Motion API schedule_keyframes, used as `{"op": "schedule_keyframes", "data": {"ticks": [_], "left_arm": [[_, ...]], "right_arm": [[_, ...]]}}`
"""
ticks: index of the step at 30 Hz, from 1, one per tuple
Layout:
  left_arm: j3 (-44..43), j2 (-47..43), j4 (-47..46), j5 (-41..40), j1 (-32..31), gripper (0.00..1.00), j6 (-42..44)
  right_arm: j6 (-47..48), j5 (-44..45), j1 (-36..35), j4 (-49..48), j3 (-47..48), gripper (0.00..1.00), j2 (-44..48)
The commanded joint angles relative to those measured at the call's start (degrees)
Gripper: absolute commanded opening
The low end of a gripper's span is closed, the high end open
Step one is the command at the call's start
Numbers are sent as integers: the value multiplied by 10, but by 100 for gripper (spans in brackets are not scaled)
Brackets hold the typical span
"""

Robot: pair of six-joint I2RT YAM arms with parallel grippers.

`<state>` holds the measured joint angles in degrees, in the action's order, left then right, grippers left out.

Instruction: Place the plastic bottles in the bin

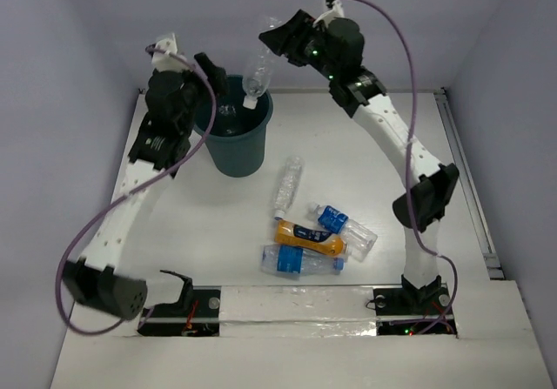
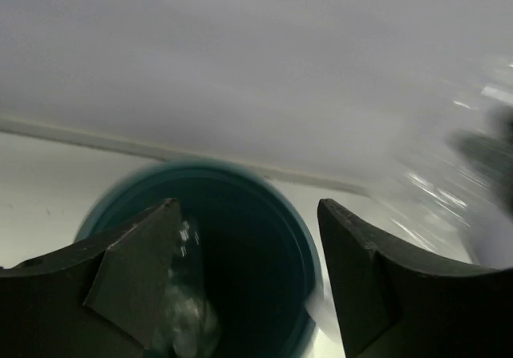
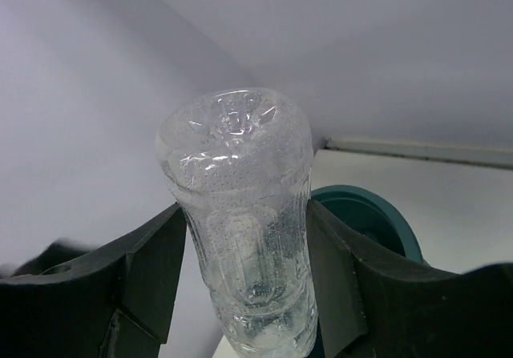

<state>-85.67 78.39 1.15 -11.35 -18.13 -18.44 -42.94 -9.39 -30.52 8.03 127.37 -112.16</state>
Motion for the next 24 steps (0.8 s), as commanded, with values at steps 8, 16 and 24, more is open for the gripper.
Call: {"op": "schedule_keyframes", "data": {"ticks": [8, 16, 24], "left_arm": [[273, -230, 109, 81, -109, 48, -108], [274, -128, 113, 0, -248, 63, -121], [178, 55, 116, -60, -308, 79, -95]], "right_arm": [[15, 36, -54, 5, 85, 83, -83], [113, 62, -54, 12, -87, 95, 89], [168, 124, -28, 40, -550, 4, 462]]}}
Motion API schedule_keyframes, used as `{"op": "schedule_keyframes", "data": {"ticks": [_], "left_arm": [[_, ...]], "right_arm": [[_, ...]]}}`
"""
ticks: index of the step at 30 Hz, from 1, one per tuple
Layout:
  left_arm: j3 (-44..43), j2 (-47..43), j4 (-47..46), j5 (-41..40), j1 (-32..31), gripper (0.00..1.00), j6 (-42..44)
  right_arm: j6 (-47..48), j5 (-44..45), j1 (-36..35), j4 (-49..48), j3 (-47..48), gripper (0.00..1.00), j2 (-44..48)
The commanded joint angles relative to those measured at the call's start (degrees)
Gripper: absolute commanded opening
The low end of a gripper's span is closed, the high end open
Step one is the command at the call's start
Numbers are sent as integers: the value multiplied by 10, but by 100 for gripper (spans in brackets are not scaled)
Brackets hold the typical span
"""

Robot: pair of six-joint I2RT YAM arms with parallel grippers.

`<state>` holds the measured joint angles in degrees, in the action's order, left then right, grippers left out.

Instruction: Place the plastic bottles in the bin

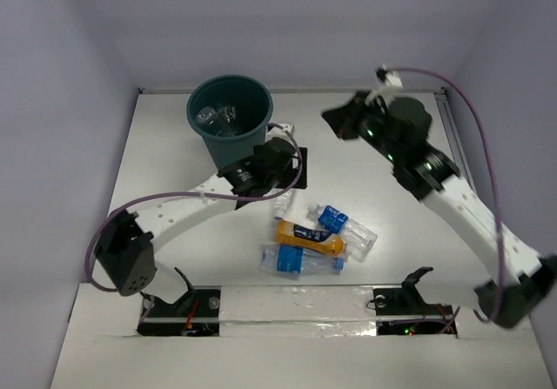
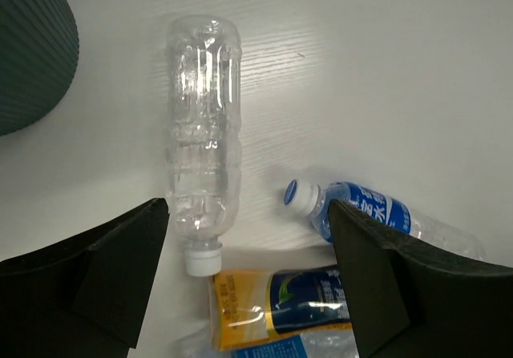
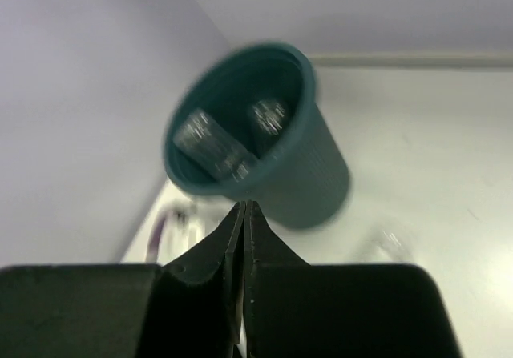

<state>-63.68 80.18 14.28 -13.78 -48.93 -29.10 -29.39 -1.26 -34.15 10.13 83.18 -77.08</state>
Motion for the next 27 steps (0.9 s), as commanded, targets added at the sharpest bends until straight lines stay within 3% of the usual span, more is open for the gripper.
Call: {"op": "schedule_keyframes", "data": {"ticks": [1, 6, 9, 12, 13, 14, 19, 22, 26, 27], "left_arm": [[-53, 58, -13, -44, 0, 80, 13], [-143, 197, 19, -68, 5, 83, 39], [-164, 245, 22, -77, 18, 83, 36], [-180, 279, 18, -80, 30, 84, 36], [-189, 289, 21, -84, 30, 84, 38], [-195, 306, 25, -84, 36, 84, 40], [-208, 346, 13, -49, 46, 82, 47], [-199, 355, 1, -33, 46, 70, 47], [-184, 329, -22, -14, 46, 44, 41], [-184, 321, -23, -9, 46, 43, 40]], "right_arm": [[28, 48, 15, 39, -176, 5, 143], [-52, 71, 20, 183, -310, 8, 295], [-83, 59, 20, 234, -354, 21, 365], [-85, 57, 20, 287, -355, 61, 363], [-82, 57, 20, 297, -355, 79, 358], [-81, 60, 20, 306, -354, 85, 346], [-46, 36, 20, 337, -352, 96, 314], [-21, 21, 20, 352, -347, 100, 272], [13, -26, 20, 336, -341, 100, 200], [27, -27, 20, 332, -335, 100, 185]]}}
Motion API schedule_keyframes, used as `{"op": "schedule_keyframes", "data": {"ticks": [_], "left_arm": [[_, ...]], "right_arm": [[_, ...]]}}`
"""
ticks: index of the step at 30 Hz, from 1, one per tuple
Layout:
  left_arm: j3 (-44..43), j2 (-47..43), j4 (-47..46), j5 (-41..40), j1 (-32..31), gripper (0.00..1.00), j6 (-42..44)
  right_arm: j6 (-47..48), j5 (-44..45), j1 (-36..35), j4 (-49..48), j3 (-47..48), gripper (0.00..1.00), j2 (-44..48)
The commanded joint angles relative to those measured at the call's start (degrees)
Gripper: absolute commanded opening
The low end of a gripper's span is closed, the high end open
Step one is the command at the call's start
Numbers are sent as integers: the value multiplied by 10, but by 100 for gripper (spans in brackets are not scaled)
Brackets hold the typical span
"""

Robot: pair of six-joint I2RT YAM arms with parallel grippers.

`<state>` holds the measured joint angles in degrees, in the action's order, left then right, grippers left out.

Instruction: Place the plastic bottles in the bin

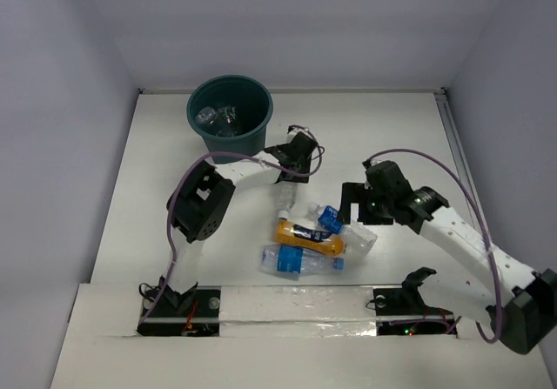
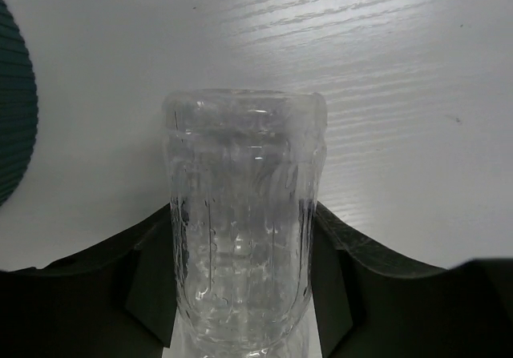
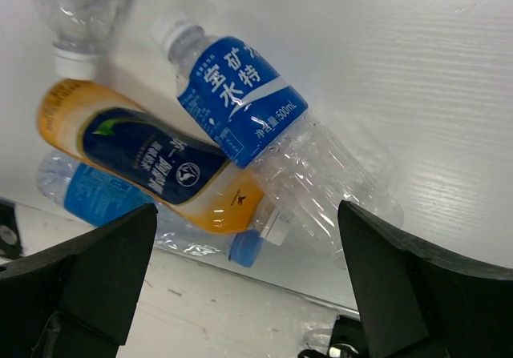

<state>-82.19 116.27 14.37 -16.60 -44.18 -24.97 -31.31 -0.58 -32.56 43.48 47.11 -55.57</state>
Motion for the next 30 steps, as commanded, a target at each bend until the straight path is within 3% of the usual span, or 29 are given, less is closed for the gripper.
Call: {"op": "schedule_keyframes", "data": {"ticks": [1, 8, 15, 19, 24, 27, 30], "left_arm": [[0, -50, -25, 22, -1, 42, -2], [-35, -171, -29, 60, -1, 29, -3], [-131, -261, -17, 82, 7, 29, -3], [-204, -286, -4, 110, 61, 29, -2], [-265, -280, 4, 121, 168, 29, 3], [-264, -279, -15, 111, 209, 29, 4], [-231, -277, -60, 104, 251, 29, -1]], "right_arm": [[55, -35, 4, -7, 29, 100, -60], [123, -29, 4, -16, 80, 100, -195], [160, -89, 4, -14, 128, 100, -305], [165, -86, 4, -10, 149, 100, -361], [158, 23, 10, 12, 200, 100, -412], [145, 67, 24, 6, 214, 89, -417], [139, 92, 36, 1, 228, 66, -411]]}}
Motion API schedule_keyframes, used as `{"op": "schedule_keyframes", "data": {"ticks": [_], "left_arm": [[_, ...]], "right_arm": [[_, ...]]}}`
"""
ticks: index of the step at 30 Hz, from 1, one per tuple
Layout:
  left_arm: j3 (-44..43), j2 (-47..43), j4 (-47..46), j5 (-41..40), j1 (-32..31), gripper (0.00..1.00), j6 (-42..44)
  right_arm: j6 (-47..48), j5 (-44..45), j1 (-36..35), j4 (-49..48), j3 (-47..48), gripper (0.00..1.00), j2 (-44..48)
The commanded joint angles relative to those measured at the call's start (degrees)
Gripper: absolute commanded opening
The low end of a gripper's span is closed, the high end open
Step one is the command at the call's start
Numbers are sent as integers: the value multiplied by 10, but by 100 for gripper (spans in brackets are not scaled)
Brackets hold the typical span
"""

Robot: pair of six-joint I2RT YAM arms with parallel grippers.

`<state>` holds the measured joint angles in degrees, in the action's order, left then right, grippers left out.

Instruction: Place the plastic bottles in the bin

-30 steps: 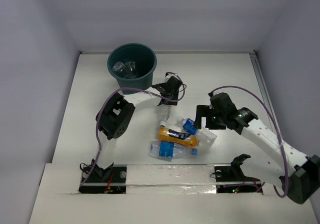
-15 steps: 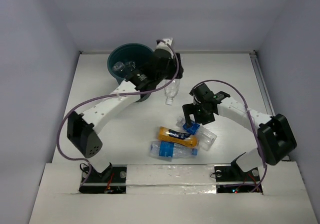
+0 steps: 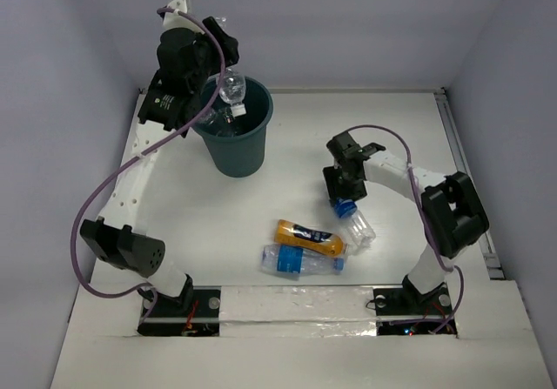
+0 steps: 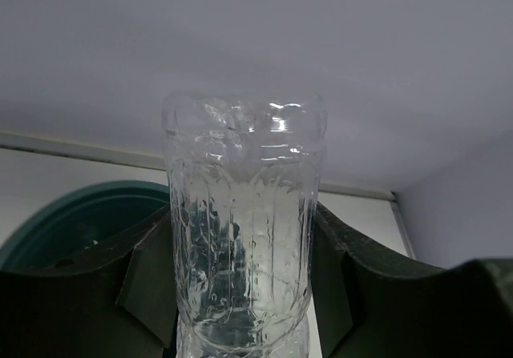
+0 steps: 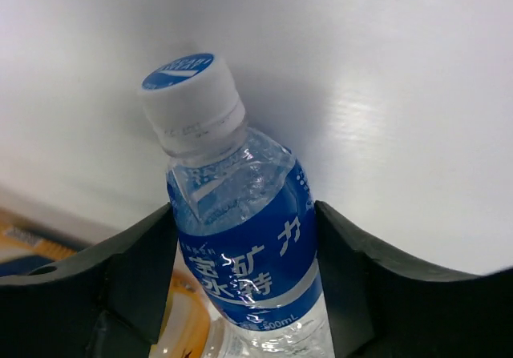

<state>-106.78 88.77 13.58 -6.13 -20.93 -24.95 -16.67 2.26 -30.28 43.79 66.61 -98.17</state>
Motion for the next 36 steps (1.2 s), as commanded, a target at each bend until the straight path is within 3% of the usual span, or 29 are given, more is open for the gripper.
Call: {"op": "schedule_keyframes", "data": {"ticks": [1, 8, 12, 15, 18, 23, 28, 30, 34, 35, 36], "left_arm": [[29, 1, -64, -5, 24, 29, 1], [50, 38, -154, -62, 30, 29, 45], [81, 47, -198, -94, 30, 34, 68], [129, 42, -238, -102, 30, 52, 82], [177, 25, -269, -104, 30, 80, 81], [145, -4, -233, -84, 30, 96, 79], [163, -76, -184, -35, 30, 91, 27], [211, -138, -180, -11, 30, 80, -2], [391, -253, -159, 28, 5, 55, -62], [415, -294, -140, 31, -1, 41, -79], [439, -310, -125, 38, -9, 37, -87]], "right_arm": [[-10, 70, 14, -2, 40, 56, 18], [-19, 105, 19, 4, 112, 52, 99], [-30, 7, 19, -23, 201, 53, 159], [-73, -86, 19, -88, 271, 55, 177], [-145, -148, 19, -217, 290, 56, 176], [-253, -186, 19, -360, 345, 56, 108], [-327, -180, 7, -470, 406, 57, -5], [-330, -161, -2, -468, 465, 57, -39], [-314, -140, -24, -427, 590, 60, -130], [-305, -132, -29, -406, 619, 60, -168], [-291, -126, -37, -371, 674, 60, -187]]}}
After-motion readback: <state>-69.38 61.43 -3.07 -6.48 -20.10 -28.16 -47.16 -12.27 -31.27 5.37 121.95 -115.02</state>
